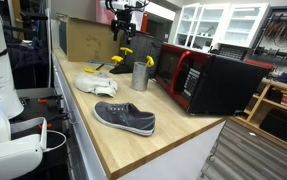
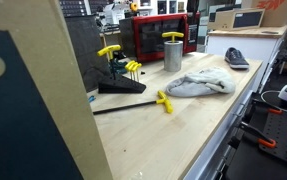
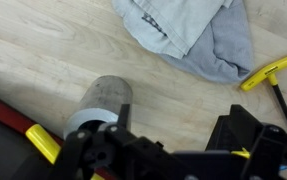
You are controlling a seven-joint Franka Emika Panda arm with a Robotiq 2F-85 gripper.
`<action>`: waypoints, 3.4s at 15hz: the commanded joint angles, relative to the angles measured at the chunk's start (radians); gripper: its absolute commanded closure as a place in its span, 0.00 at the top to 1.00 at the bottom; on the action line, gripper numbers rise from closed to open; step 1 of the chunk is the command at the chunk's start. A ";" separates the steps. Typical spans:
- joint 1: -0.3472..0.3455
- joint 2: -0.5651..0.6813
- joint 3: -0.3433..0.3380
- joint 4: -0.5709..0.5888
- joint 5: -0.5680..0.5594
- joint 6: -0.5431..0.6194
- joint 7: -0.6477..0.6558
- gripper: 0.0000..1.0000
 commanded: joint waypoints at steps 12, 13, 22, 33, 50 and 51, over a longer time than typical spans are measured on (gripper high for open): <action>-0.054 0.090 -0.019 0.074 0.012 0.119 -0.345 1.00; -0.060 0.102 -0.021 0.095 0.010 0.117 -0.380 1.00; -0.108 0.237 -0.012 0.266 0.125 0.056 -0.687 1.00; -0.194 0.463 0.033 0.511 0.171 -0.078 -0.698 1.00; -0.258 0.642 0.098 0.698 0.151 -0.209 -0.691 0.27; -0.259 0.640 0.098 0.697 0.149 -0.211 -0.693 0.20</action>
